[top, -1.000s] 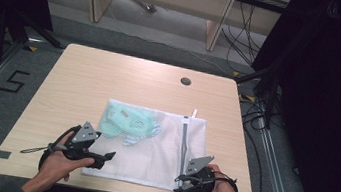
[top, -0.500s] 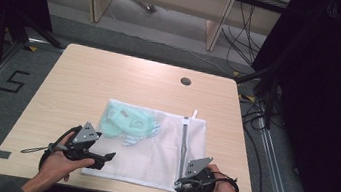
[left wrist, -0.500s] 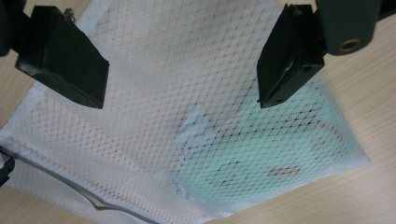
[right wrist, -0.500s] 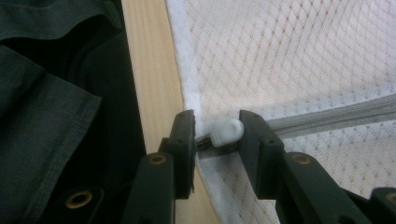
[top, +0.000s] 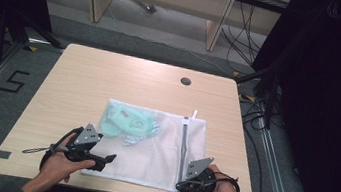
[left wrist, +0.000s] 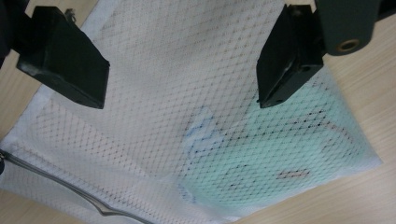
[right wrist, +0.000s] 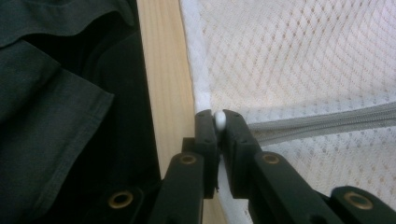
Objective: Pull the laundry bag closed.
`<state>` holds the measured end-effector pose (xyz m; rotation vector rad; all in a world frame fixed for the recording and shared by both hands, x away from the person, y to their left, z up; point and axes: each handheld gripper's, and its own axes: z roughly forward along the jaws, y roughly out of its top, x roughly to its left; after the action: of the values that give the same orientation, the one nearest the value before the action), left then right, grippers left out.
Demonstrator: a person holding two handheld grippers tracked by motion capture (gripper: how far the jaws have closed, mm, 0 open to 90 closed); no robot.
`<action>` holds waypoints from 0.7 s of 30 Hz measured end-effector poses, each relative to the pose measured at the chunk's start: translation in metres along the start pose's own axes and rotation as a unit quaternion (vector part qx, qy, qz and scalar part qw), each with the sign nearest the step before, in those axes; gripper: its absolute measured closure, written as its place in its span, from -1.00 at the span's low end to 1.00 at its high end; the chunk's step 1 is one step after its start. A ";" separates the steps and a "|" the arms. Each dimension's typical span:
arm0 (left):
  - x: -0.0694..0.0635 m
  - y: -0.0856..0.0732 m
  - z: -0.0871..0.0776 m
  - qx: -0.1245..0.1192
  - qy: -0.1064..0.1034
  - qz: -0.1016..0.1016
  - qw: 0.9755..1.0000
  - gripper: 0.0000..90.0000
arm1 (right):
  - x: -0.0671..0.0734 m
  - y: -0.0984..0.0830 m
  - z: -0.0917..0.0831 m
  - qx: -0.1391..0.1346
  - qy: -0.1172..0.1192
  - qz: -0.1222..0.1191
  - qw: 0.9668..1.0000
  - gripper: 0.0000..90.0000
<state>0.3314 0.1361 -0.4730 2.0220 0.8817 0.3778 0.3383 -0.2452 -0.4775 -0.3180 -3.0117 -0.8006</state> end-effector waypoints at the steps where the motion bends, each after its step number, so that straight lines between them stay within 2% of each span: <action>1: 0.000 0.000 0.000 0.001 -0.001 0.004 1.000 -0.63 | 0.000 0.000 0.000 -0.002 0.004 0.002 1.000 0.92; 2: -0.001 0.000 0.001 0.002 -0.002 -0.006 1.000 -0.63 | -0.001 0.000 0.000 -0.003 0.003 0.005 1.000 0.92; 5: -0.003 -0.001 0.004 0.008 -0.011 0.009 1.000 -0.65 | -0.002 -0.002 -0.001 -0.015 0.014 0.020 1.000 0.92; 7: -0.006 -0.001 0.006 0.010 -0.017 0.011 1.000 -0.65 | -0.001 -0.002 -0.002 -0.015 0.015 0.025 0.999 0.92; 8: -0.007 -0.001 0.008 0.008 -0.024 0.010 1.000 -0.65 | 0.000 -0.003 -0.003 -0.014 0.015 0.041 0.999 0.92; 9: -0.010 -0.001 0.011 -0.005 -0.038 -0.001 0.999 -0.65 | 0.000 -0.003 -0.003 -0.018 0.015 0.042 0.999 0.92; 10: -0.014 0.000 0.012 -0.006 -0.049 -0.004 0.999 -0.65 | 0.000 -0.003 -0.004 -0.021 0.016 0.046 0.999 0.92; 12: -0.020 0.002 0.016 0.000 -0.064 0.010 0.998 -0.67 | 0.000 -0.002 -0.005 -0.024 0.015 0.049 0.998 0.92; 14: -0.030 0.004 0.022 -0.002 -0.070 0.036 0.997 -0.67 | 0.000 -0.001 -0.005 -0.024 0.010 0.053 0.998 0.92; 15: -0.034 0.006 0.024 0.007 -0.080 0.052 0.995 -0.67 | 0.000 0.000 -0.005 -0.026 0.008 0.057 0.998 0.92; 16: -0.038 0.008 0.027 0.006 -0.077 0.073 0.994 -0.66 | 0.000 0.000 -0.006 -0.026 0.008 0.058 0.998 0.92; 17: -0.044 0.010 0.029 0.005 -0.077 0.094 0.993 -0.60 | 0.000 0.000 -0.006 -0.028 0.007 0.059 0.998 0.92; 18: -0.047 0.011 0.031 0.014 -0.085 0.105 0.991 -0.51 | 0.000 0.000 -0.007 -0.028 0.002 0.058 0.998 0.92; 19: -0.050 0.012 0.034 0.015 -0.087 0.107 0.990 -0.48 | 0.000 0.000 -0.007 -0.030 0.003 0.060 0.998 0.92; 20: -0.056 0.012 0.039 0.016 -0.095 0.099 0.990 -0.49 | 0.001 0.000 -0.008 -0.032 0.002 0.063 0.997 0.92; 21: -0.060 0.011 0.043 0.017 -0.099 0.103 0.990 -0.48 | 0.000 0.000 -0.008 -0.035 0.000 0.062 0.997 0.92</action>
<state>0.3183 0.0635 -0.4848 2.1473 0.5617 0.2696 0.3379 -0.2489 -0.4703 -0.5000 -2.9329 -0.8973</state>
